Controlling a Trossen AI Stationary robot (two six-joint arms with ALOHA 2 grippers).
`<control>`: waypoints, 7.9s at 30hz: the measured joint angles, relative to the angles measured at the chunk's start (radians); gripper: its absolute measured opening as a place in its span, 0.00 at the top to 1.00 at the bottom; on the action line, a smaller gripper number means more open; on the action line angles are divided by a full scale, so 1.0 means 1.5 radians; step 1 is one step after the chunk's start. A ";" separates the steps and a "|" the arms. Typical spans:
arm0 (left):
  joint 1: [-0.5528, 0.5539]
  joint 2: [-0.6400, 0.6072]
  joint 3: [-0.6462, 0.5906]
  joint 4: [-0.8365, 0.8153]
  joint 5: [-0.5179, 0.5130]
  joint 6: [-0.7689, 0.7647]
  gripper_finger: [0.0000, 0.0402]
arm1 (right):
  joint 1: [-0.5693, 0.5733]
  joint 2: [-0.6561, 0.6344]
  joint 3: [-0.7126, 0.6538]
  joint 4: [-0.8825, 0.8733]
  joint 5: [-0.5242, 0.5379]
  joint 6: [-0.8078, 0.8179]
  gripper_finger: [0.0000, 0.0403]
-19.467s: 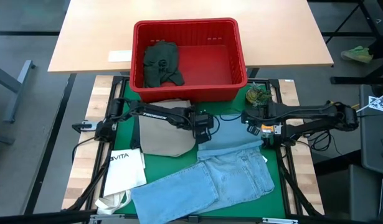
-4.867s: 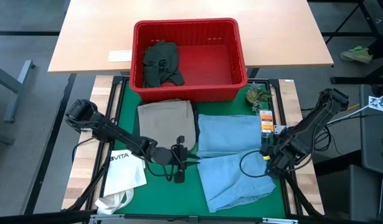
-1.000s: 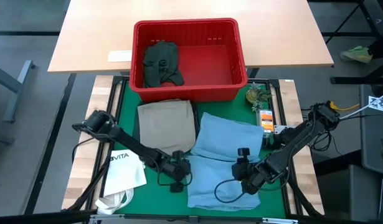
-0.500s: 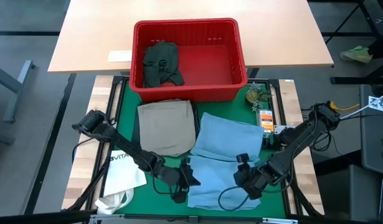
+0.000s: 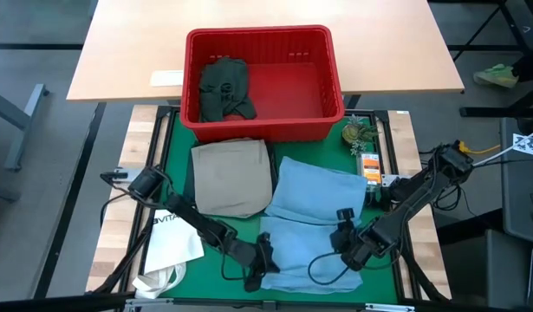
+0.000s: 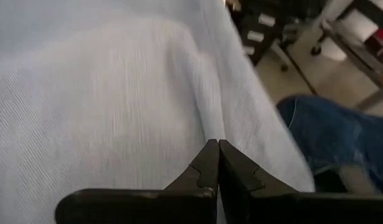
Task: Fold Laundry from Bin
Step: Fold the light blue pants
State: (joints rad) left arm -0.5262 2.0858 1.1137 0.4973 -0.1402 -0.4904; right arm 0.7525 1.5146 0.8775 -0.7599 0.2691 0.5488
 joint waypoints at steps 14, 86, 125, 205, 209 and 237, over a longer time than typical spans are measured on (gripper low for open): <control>-0.019 0.028 0.004 -0.124 0.060 -0.010 1.00 | 0.000 0.000 -0.050 0.005 -0.049 0.020 0.64; -0.079 -0.120 0.001 -0.134 -0.016 0.022 1.00 | 0.163 0.145 0.151 0.206 -0.035 -0.075 0.64; -0.083 -0.093 0.001 -0.066 -0.068 0.020 0.58 | 0.142 0.158 0.151 0.392 -0.268 -0.001 0.26; -0.080 -0.093 0.001 -0.064 -0.074 0.020 0.58 | 0.141 0.352 0.361 -0.055 -0.060 0.167 0.59; -0.078 -0.093 0.001 -0.063 -0.072 0.020 0.58 | 0.133 0.353 0.360 -0.059 -0.050 0.165 0.78; -0.132 -0.132 0.000 -0.323 -0.053 0.067 0.58 | 0.016 0.356 0.435 -0.080 -0.126 0.101 0.85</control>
State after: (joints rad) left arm -0.7248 1.8877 1.1137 0.0129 -0.2199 -0.3894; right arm 0.7768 2.0487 1.5295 -0.8795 0.0799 0.7001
